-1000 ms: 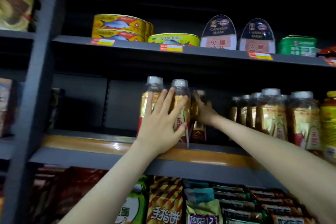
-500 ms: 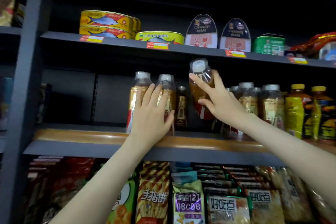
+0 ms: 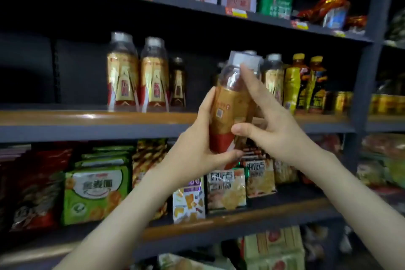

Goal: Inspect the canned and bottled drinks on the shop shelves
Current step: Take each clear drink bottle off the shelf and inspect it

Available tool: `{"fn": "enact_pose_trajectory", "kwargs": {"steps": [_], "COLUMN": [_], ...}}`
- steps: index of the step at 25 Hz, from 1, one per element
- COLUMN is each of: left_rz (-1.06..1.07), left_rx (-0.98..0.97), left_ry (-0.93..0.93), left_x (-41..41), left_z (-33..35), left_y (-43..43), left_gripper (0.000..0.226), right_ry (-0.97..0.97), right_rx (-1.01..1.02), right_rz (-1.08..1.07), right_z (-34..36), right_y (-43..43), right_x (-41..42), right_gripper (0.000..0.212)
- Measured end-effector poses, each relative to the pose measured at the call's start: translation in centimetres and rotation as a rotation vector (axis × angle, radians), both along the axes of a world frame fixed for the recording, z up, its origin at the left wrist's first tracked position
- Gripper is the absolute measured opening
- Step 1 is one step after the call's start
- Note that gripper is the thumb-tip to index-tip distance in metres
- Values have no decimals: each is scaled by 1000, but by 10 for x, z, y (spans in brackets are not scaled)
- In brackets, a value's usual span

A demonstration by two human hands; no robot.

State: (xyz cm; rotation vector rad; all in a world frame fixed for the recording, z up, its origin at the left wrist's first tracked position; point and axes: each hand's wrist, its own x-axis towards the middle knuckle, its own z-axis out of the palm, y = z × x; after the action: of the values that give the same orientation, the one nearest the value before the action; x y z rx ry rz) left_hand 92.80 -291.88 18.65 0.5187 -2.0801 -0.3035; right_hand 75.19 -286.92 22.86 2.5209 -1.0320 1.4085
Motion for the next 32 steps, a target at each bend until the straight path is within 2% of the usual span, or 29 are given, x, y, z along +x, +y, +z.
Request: {"fn": "enact_pose_trajectory", "kwargs": {"steps": [4,6,8,11,14,15,18,20,22,24,26,29,31,32], "left_rz": [-16,18,69,216,270,234,218,89,-86,-58,103,432,506,488], "left_rx": [370,509,658,818,935,991,1216,1428,1546,1573,1542,1405,1374,1380], "left_ry": [48,60,80,106,14,71,430,526,616,647,612,490,433,423], "left_x": [-3,1,2,0,6,12,40,50,50,52,52,46,42,41], "left_z": [-100,-141,-173,-213,-242,-250,-273,-287,-296,-296,-295,-296,-298,-297], "left_y": [32,46,63,89,114,120,134,142,150,156,158,154,154,154], "left_gripper": [113,113,111,109,104,95,62,65,78,84,75,54,47,46], "right_ry": [-103,-126,-211,-424,-455,-515,-672,-705,-668,-568,-382,-184,-120,-156], "right_rx": [343,440,614,954,1161,1225,1416,1510,1588,1616,1595,1602,1575,1565], "right_rz": [74,92,137,170,169,213,443,570,634,655,587,428,404,384], "right_z": [-92,-135,-175,-235,-279,-288,-308,-321,-331,-336,-337,-338,-341,-343], "right_y": [9,10,14,26,35,35,33,34,35,31,28,32,42,43], "right_x": [-7,-7,-3,6,14,13,19,29,40,44,43,47,54,55], "right_gripper": [88,81,83,92,83,79,81,94,97,86,84,105,102,97]}}
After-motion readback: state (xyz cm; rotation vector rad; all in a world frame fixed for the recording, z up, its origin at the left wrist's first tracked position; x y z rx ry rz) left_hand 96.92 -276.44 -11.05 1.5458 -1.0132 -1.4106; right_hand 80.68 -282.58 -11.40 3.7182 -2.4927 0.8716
